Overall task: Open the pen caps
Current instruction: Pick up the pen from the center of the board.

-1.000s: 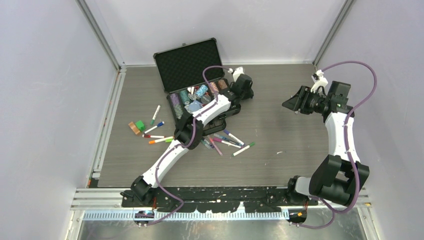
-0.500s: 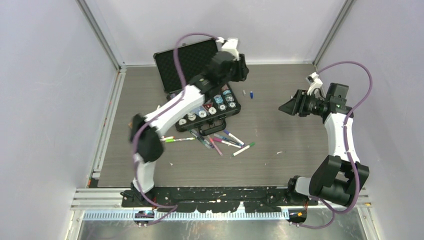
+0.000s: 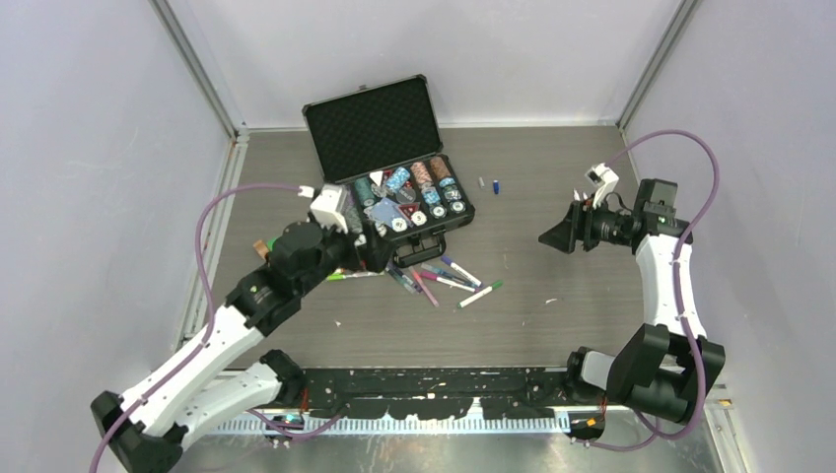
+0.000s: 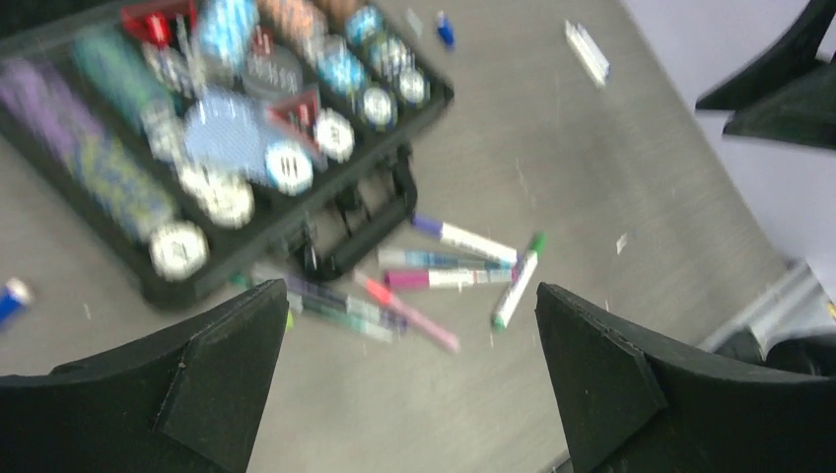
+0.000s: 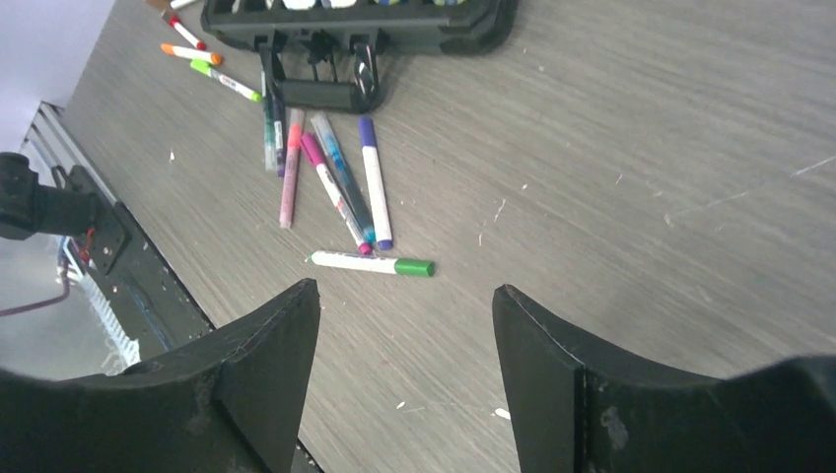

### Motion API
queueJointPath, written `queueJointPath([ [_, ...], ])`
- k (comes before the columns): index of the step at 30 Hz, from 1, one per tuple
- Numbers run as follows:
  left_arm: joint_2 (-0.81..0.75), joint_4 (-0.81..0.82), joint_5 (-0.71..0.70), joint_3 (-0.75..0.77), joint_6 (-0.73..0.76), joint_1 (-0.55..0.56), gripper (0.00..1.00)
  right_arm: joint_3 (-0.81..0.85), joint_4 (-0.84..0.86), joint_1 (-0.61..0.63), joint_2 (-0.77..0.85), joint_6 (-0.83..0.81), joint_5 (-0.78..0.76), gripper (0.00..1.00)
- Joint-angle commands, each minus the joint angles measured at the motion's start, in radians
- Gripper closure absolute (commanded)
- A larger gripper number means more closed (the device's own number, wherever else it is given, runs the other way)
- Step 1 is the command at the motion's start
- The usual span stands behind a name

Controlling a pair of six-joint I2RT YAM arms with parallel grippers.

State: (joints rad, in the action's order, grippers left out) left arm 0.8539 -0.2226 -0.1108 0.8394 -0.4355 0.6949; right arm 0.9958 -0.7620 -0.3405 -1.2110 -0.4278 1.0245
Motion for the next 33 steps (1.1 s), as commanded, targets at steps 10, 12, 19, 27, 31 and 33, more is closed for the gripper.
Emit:
queueJointPath([
  [10, 0.022, -0.236, 0.181, -0.106, -0.269, 0.017, 0.11, -0.027, 0.035, 0.003, 0.06, 0.053, -0.106, 0.29],
  [12, 0.102, -0.277, 0.11, -0.064, -0.276, 0.074, 0.12, -0.029, 0.045, 0.003, 0.061, 0.062, -0.096, 0.3],
  [19, 0.418, -0.405, -0.108, 0.119, -0.181, 0.258, 0.29, -0.019, 0.018, 0.003, 0.046, 0.042, -0.119, 0.3],
  [27, 0.662, -0.151, 0.196, 0.219, -0.064, 0.299, 0.4, -0.002, -0.001, 0.009, 0.032, 0.038, -0.123, 0.3],
  [31, 0.78, -0.051, 0.318, 0.258, 0.039, 0.309, 0.43, -0.002, -0.002, 0.009, 0.037, 0.042, -0.108, 0.3],
  [33, 0.832, -0.043, 0.319, 0.299, 0.067, 0.318, 0.44, -0.001, -0.002, 0.009, 0.038, 0.045, -0.096, 0.3],
])
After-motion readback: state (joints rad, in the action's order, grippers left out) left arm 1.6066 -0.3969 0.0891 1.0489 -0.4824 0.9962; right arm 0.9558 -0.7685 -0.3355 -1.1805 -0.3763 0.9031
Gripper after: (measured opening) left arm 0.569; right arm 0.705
